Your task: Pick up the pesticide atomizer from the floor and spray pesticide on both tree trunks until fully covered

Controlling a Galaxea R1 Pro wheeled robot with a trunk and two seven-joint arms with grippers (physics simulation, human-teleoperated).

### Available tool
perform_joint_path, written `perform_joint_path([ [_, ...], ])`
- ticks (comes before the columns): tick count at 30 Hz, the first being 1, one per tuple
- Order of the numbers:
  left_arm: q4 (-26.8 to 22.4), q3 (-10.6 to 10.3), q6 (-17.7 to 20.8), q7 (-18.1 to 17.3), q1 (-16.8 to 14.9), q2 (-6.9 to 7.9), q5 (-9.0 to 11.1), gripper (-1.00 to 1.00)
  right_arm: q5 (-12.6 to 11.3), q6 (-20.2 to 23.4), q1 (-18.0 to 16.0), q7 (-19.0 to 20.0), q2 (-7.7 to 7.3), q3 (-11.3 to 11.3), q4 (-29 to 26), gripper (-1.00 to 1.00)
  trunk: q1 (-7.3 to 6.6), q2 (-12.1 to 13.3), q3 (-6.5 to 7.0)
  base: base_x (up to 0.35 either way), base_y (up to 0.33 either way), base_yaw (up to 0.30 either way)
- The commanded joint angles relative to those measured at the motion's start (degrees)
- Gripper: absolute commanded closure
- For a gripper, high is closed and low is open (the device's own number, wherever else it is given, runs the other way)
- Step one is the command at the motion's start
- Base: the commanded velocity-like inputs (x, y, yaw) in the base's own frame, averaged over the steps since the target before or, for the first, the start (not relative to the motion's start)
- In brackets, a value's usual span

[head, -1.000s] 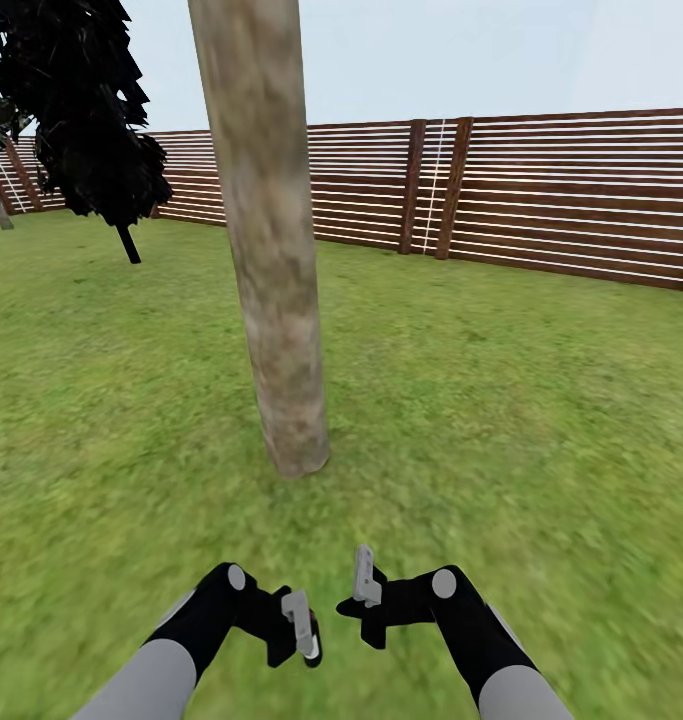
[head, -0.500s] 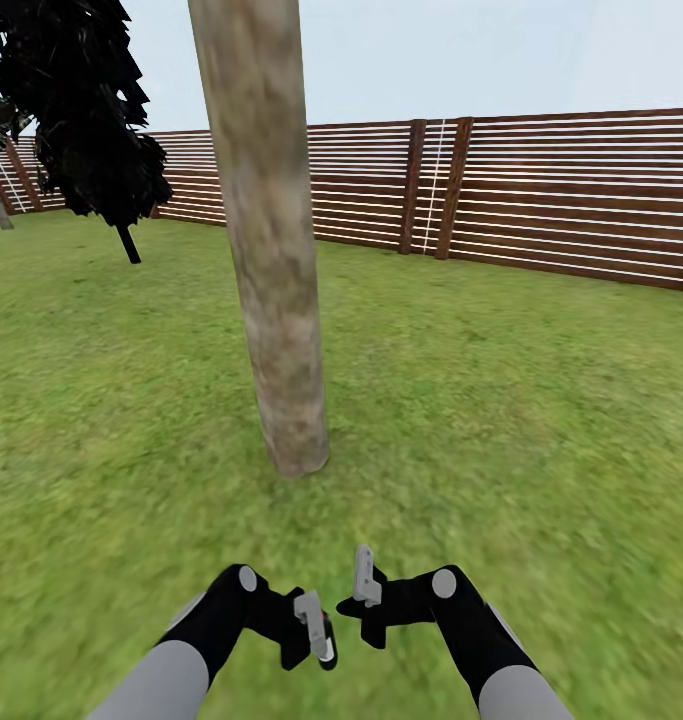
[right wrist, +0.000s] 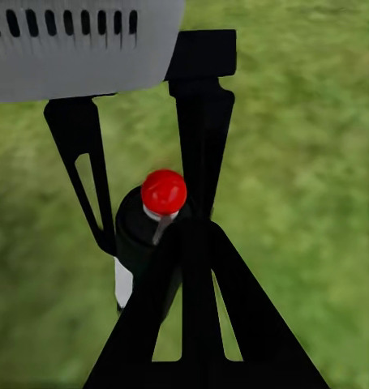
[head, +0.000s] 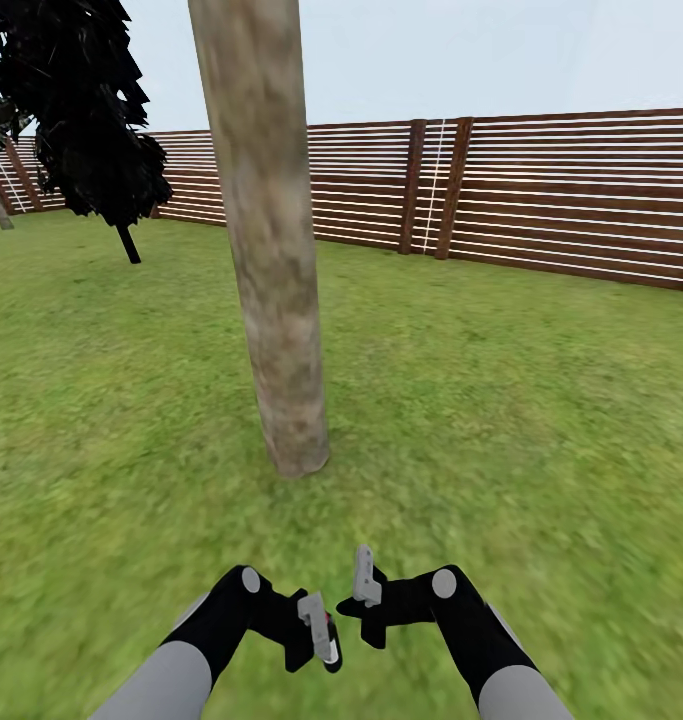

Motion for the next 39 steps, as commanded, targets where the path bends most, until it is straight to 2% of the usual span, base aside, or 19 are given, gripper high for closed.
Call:
perform_joint_path([
  [1,0.05,0.51,-0.32,-0.27,-0.03,-0.09,-0.49,1.0,0.45,-0.3,-0.03,0.26,0.1,-0.36,-0.06,1.0,-0.01,-0.02,-0.05,0.0,0.0,0.0],
  [2,0.11,0.54,-0.37,-0.3,-0.03,-0.09,-0.28,1.0,0.45,-0.3,-0.03,0.26,0.1,-0.36,-0.06,1.0,-0.01,-0.02,-0.05,0.0,0.0,0.0],
  [5,0.15,0.48,-0.46,-0.39,-0.06,-0.09,3.02,1.0,0.45,-0.3,-0.03,0.26,0.1,-0.36,-0.06,1.0,-0.01,-0.02,-0.05,0.0,0.0,0.0],
  [7,0.23,0.47,-0.5,-0.41,-0.07,-0.09,4.08,1.0,0.45,-0.3,-0.03,0.26,0.1,-0.36,-0.06,1.0,-0.01,-0.02,-0.05,0.0,0.0,0.0],
  [39,0.33,0.48,-0.59,-1.03,-0.1,-0.09,5.5,1.0,0.45,-0.32,-0.03,0.17,0.1,-0.36,-0.06,1.0,-0.01,-0.02,-0.05,0.0,0.0,0.0],
])
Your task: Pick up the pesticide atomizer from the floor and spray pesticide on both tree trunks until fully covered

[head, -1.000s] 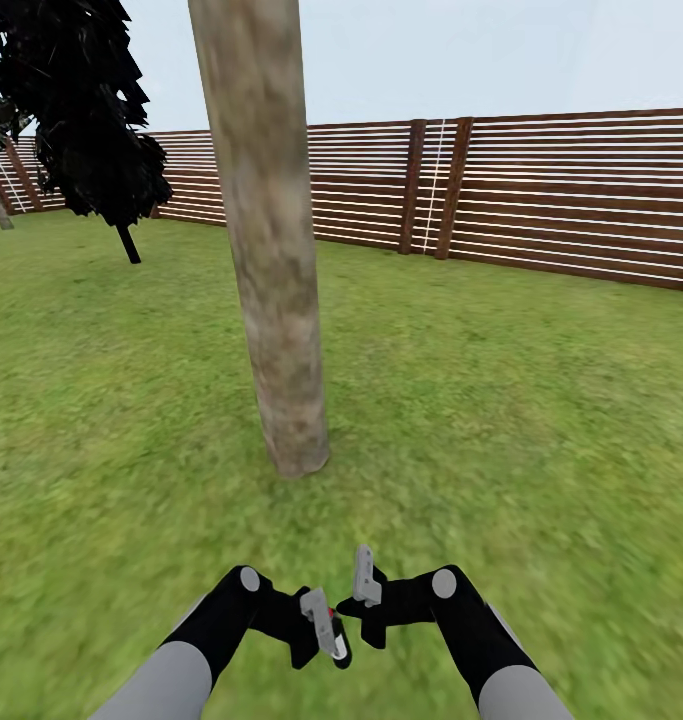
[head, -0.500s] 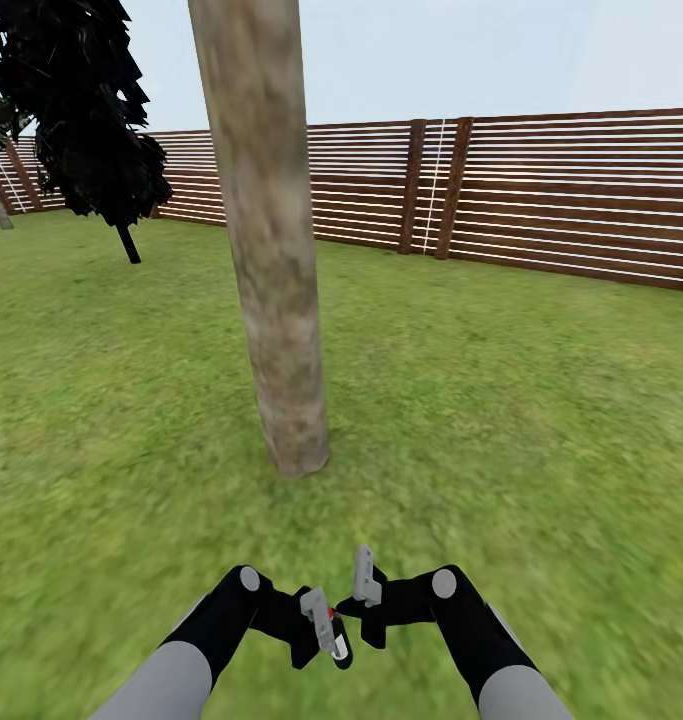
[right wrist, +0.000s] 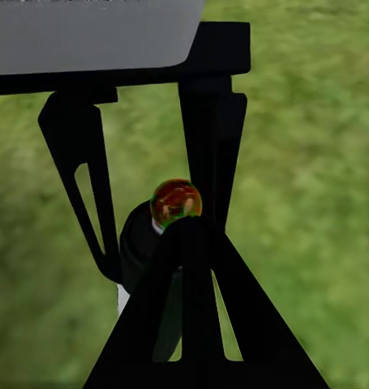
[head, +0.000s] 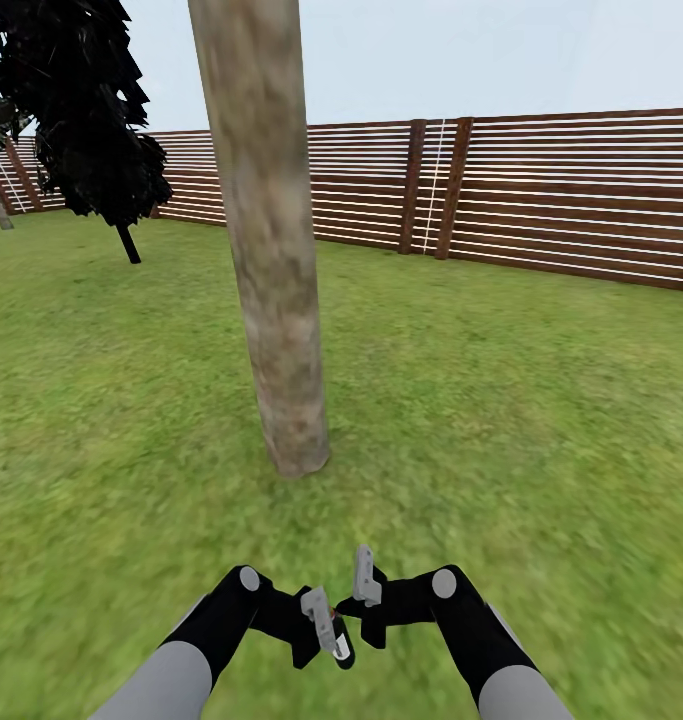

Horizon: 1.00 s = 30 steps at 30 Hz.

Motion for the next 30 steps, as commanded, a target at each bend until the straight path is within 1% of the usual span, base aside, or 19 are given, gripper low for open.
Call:
perform_joint_path([
  [1,-0.05,0.48,-0.33,-0.26,-0.02,-0.09,-0.53,1.0,0.45,-0.3,-0.03,0.26,0.1,-0.36,-0.06,1.0,-0.01,-0.02,-0.05,0.0,0.0,0.0],
  [13,0.1,0.48,-0.35,-0.11,-0.02,-0.09,-0.57,1.0,0.45,-0.35,-0.03,0.26,0.1,-0.36,-0.06,1.0,-0.01,-0.02,-0.05,0.0,0.0,0.0],
  [17,0.45,0.03,-0.42,0.25,0.12,-0.09,-1.3,1.0,0.45,-0.38,-0.03,0.26,0.1,-0.36,-0.06,1.0,-0.01,-0.02,-0.05,0.0,0.0,0.0],
  [18,0.42,-0.01,-0.38,0.3,0.17,0.15,-1.5,1.0,0.45,-0.38,-0.03,0.26,0.1,-0.36,-0.06,1.0,-0.01,-0.02,-0.05,0.0,0.0,0.0],
  [19,0.41,-0.03,-0.36,0.31,0.19,0.87,-1.7,1.0,0.45,-0.38,-0.03,0.26,0.1,-0.36,-0.06,1.0,-0.01,-0.02,-0.05,0.0,0.0,0.0],
  [24,0.39,-0.05,-0.34,0.34,0.53,5.73,-2.59,1.0,0.45,-0.38,-0.03,0.26,0.1,-0.36,-0.06,1.0,-0.01,-0.02,-0.05,0.0,0.0,0.0],
  [26,0.33,-0.05,-0.4,0.35,0.61,8.23,-3.07,1.0,0.45,-0.38,-0.03,0.26,0.1,-0.36,-0.06,1.0,-0.01,-0.02,-0.05,0.0,0.0,0.0],
  [29,-0.16,-0.05,-0.46,0.35,0.65,12.55,-3.23,1.0,0.45,-0.38,-0.03,0.3,0.1,-0.36,0.0,1.0,-0.01,-0.02,-0.05,0.0,0.0,0.0],
  [30,-0.32,-0.01,-0.49,0.35,0.65,13.96,-3.24,1.0,0.45,-0.38,-0.03,0.33,0.1,-0.39,0.05,-1.0,-0.01,-0.02,-0.05,0.0,0.0,0.0],
])
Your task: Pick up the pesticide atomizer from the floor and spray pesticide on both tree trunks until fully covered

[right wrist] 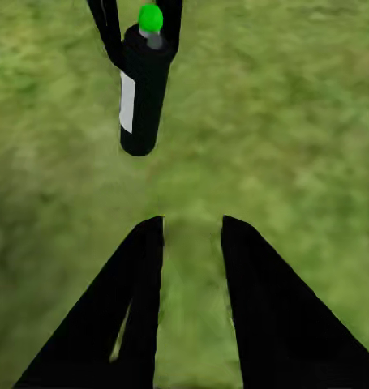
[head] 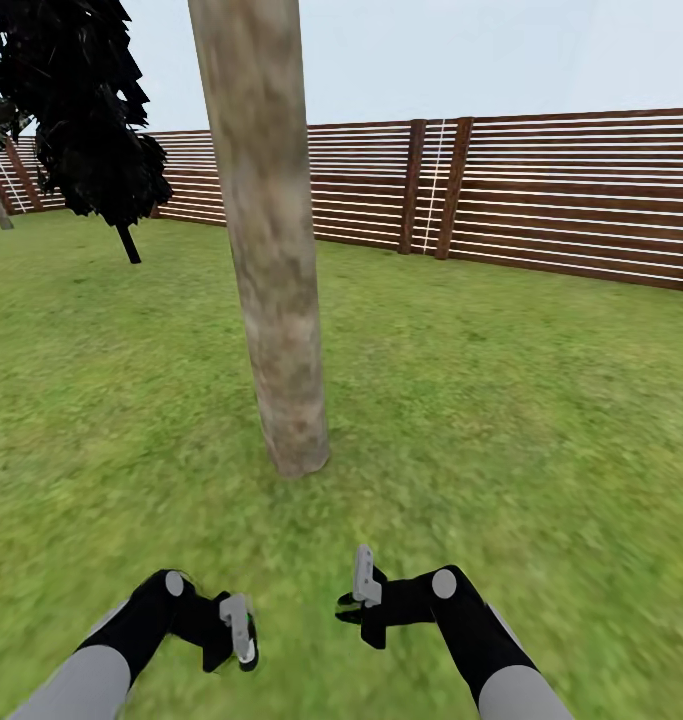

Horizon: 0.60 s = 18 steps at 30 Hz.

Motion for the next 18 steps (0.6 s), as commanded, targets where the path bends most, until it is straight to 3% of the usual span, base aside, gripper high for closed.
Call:
perform_joint_path([
  [1,-0.15,0.47,-0.42,-0.26,-0.01,1.29,-0.32,1.0,0.44,-0.29,-0.03,0.27,0.1,-0.39,0.0,-1.0,-0.01,-0.02,-0.05,0.0,0.0,0.0],
  [4,-0.23,1.11,-0.4,-0.12,0.07,5.9,0.23,1.0,0.61,-0.31,-0.03,-0.02,0.1,-0.47,0.3,-1.0,-0.01,-0.02,-0.05,0.0,0.0,0.0],
  [5,-0.23,1.65,-0.37,0.33,0.07,6.54,0.54,1.0,0.66,-0.35,-0.03,-0.12,0.1,-0.56,0.37,-1.0,-0.01,-0.02,-0.05,0.0,0.0,0.0],
  [6,-0.19,3.03,-0.35,1.58,0.07,6.94,1.23,1.0,0.68,-0.39,-0.03,-0.45,-0.07,-0.7,0.47,-1.0,-0.01,-0.02,-0.05,0.0,0.0,0.0],
  [8,0.38,8.9,-0.33,7.88,0.08,7.27,3.66,1.0,0.55,-0.45,0.03,-4.38,-2.42,-1.23,1.75,-1.0,-0.01,-0.02,-0.05,0.0,0.0,0.0],
  [10,0.61,13.18,-0.26,12.68,0.08,7.01,5.19,1.0,0.48,-0.46,0.1,-11.56,-4.6,-2.48,4.73,-1.0,-0.01,-0.02,-0.05,0.0,0.0,0.0],
  [13,2.2,20.08,-0.16,18.6,0.08,6.27,10.48,1.0,0.45,-0.54,0.17,-30.61,-6.82,-6.56,16.69,-1.0,-0.01,-0.02,-0.05,0.0,0.0,0.0],
  [14,2.91,21.52,-0.12,19.99,0.08,6.19,12.19,1.0,0.45,-0.59,0.19,-35.3,-7.1,-7.17,19.38,-1.0,-0.01,-0.02,-0.05,0.0,0.0,0.0],
  [16,4.1,24.13,0.2,25.4,0.08,5.98,16.33,1.0,0.18,-1.52,0.25,-49.7,-8.19,-8.26,26.21,-1.0,-0.01,-0.02,-0.05,0.0,0.0,0.0],
  [18,4.64,24.7,0.34,30.43,0.08,5.48,17.63,1.0,-0.83,-3.85,0.37,-58.73,-8.43,-8.53,29.77,-1.0,-0.01,-0.02,-0.05,0.0,0.0,0.0],
])
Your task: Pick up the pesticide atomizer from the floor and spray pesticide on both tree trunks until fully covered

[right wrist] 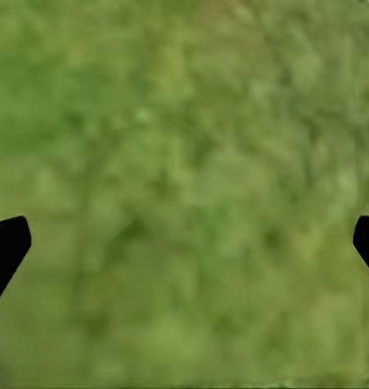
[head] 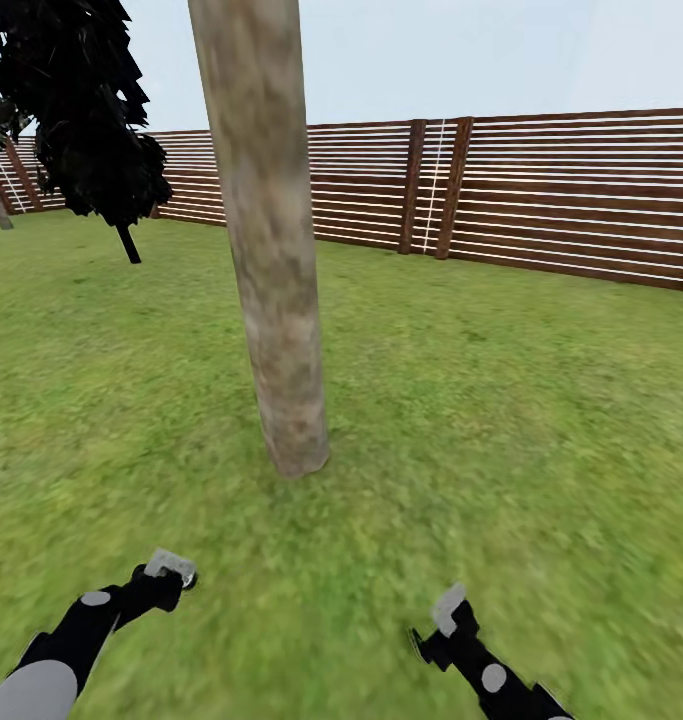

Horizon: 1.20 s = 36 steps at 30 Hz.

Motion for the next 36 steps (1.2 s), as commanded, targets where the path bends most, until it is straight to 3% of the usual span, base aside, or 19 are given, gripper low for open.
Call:
perform_joint_path([
  [1,0.75,0.75,-0.22,4.08,-0.06,-0.93,-0.08,1.0,-1.63,-2.08,0.08,-6.43,0.08,-0.55,2.64,-1.0,-0.01,-0.02,-0.04,0.0,0.0,0.0],
  [3,2.01,0.95,0.09,11.26,-0.06,-3.37,0.25,1.0,-7.77,-3.98,0.16,-15.2,0.13,-0.6,6.64,-1.0,-0.01,-0.02,-0.04,0.0,0.0,0.0],
  [4,1.99,0.89,6.78,16.36,-0.43,-7.13,0.19,1.0,-19.58,-4.79,0.18,-18.84,0.21,-0.62,8.28,-1.0,-0.01,-0.02,-0.04,0.0,0.0,0.0],
  [5,1.73,0.88,10.98,16.9,-0.78,-7.84,0.18,1.0,-25.09,-4.89,0.19,-19.3,0.2,-0.58,8.5,-1.0,-0.01,-0.02,-0.04,0.0,0.0,0.0],
  [7,1.56,0.81,12.49,16.92,-0.92,-8.05,0.15,1.0,-27.15,-4.92,0.19,-19.41,0.0,-0.55,8.65,-1.0,-0.01,-0.02,-0.04,0.0,0.0,0.0],
  [11,1.38,0.51,13.51,16.95,-1.06,-8.24,0.14,1.0,-28.3,-4.87,1.84,-19.38,-0.17,-0.49,9.95,-1.0,-0.01,-0.02,-0.04,0.0,0.0,0.0],
  [15,1.23,0.38,13.6,17.17,-1.11,-8.24,0.14,1.0,-28.52,-4.77,8.13,-19.32,0.13,-0.45,10.62,-1.0,-0.01,-0.02,-0.04,0.075,-0.022,0.0],
  [18,1.2,0.54,13.57,17.48,-1.08,-8.26,0.14,1.0,-28.5,-4.76,11.05,-19.31,0.02,-0.45,10.64,-1.0,-0.01,-0.02,-0.04,0.201,-0.125,0.0],
  [25,0.88,0.69,13.58,17.66,-1.44,-8.82,0.14,1.0,-28.58,-4.76,12.04,-19.31,0.15,-0.45,10.62,-1.0,-0.01,-0.02,-0.04,0.181,-0.17,0.0],
  [30,-4.16,1.01,13.8,17.52,-1.01,-8.93,0.21,1.0,-28.63,-4.76,12.05,-19.31,0.17,-0.47,10.62,-1.0,-0.01,-0.02,-0.04,0.02,-0.018,0.0],
  [36,-4.98,0.89,15.44,17.28,-1.43,-9.02,0.22,1.0,-28.62,-4.76,12.05,-19.31,0.21,-0.45,10.63,-1.0,-0.01,-0.02,-0.04,0.001,-0.001,0.0],
])
